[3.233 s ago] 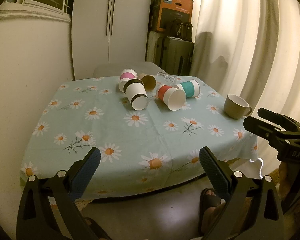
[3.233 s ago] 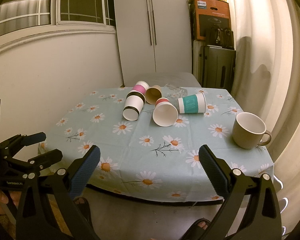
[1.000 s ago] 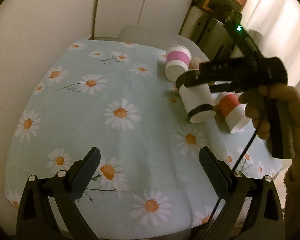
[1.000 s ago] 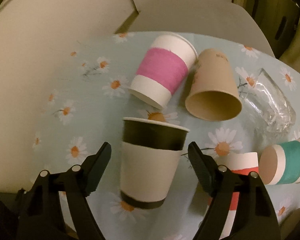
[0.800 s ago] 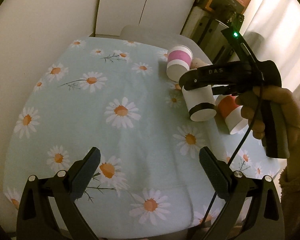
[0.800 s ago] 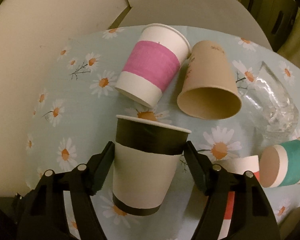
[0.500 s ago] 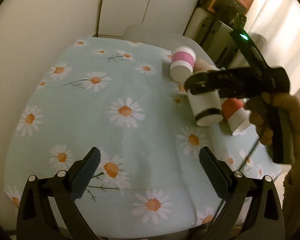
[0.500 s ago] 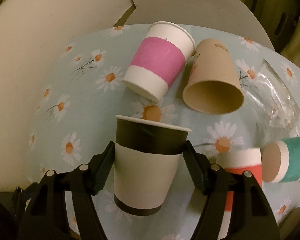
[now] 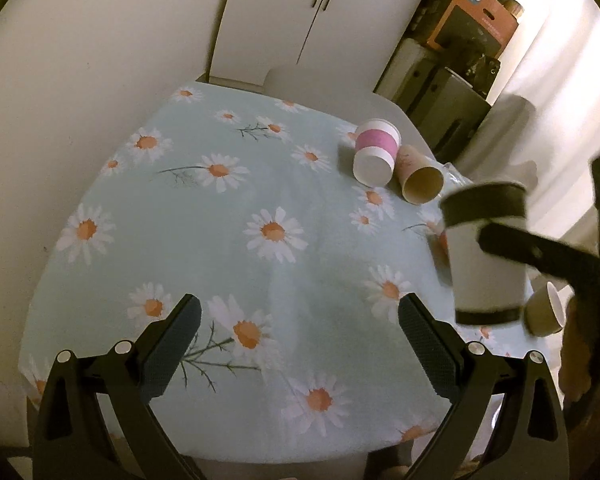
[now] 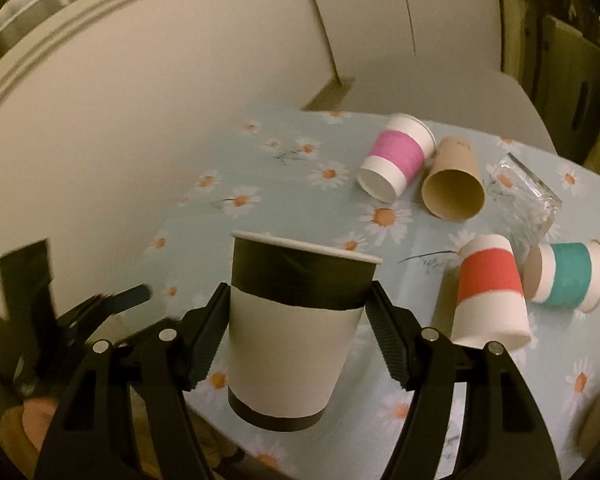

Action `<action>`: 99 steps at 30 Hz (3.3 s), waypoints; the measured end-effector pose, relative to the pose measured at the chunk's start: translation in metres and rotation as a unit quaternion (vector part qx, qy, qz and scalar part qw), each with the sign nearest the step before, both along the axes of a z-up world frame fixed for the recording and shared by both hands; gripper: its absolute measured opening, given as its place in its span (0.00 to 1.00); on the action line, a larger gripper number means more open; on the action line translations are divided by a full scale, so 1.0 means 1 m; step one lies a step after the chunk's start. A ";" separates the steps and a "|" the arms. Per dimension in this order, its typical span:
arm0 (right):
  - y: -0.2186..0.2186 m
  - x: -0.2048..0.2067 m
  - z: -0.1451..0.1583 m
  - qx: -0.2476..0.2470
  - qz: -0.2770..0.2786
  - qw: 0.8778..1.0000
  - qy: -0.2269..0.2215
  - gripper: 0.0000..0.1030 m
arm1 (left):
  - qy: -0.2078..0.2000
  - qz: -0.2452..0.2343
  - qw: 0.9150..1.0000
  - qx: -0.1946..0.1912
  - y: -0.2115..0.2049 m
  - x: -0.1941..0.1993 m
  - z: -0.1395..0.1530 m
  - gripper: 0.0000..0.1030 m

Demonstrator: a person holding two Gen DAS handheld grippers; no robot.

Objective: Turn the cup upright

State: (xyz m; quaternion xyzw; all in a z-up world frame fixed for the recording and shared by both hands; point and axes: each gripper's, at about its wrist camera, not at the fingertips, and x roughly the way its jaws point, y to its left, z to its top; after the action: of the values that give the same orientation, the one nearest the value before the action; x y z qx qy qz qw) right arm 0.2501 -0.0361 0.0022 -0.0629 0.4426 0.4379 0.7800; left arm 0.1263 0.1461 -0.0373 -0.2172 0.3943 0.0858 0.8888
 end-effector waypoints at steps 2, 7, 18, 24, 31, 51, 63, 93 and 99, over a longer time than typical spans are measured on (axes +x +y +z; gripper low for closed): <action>-0.001 -0.013 0.002 0.011 0.003 1.000 -0.006 0.66 | 0.000 -0.001 1.000 -0.003 -0.001 -0.003 0.000 0.94; -0.017 -0.040 -0.001 0.032 -0.006 0.999 -0.003 0.66 | -0.004 0.002 1.000 -0.008 -0.003 -0.012 0.001 0.94; -0.028 -0.044 -0.057 -0.021 -0.037 0.996 0.084 0.66 | 0.003 0.008 1.000 -0.010 -0.010 -0.019 -0.003 0.94; -0.032 -0.027 -0.081 -0.019 -0.065 0.990 0.120 0.68 | 0.017 -0.010 1.000 -0.004 -0.019 -0.017 -0.008 0.94; -0.034 -0.019 -0.083 -0.014 -0.075 0.990 0.121 0.71 | 0.033 -0.043 0.999 0.000 -0.034 -0.011 -0.013 0.94; -0.115 -0.043 -0.030 0.074 -0.103 0.988 0.094 0.77 | 0.026 -0.121 0.992 0.001 -0.075 -0.028 0.004 0.94; -0.172 -0.064 -0.011 0.108 -0.110 0.985 0.079 0.82 | 0.083 -0.134 0.987 -0.039 -0.107 -0.002 0.020 0.94; -0.209 -0.045 -0.008 0.125 -0.128 0.979 0.097 0.82 | 0.266 -0.093 0.959 0.034 -0.140 0.094 -0.027 0.92; -0.207 -0.045 -0.011 0.119 -0.128 0.979 0.103 0.82 | 0.280 -0.091 0.955 0.046 -0.141 0.100 -0.033 0.79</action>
State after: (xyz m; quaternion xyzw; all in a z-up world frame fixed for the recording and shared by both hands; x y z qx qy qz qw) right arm 0.2052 -0.2428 -0.0091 0.1329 0.4695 0.3885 0.7816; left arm 0.2267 0.0055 -0.0698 -0.1060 0.6408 0.0798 0.7561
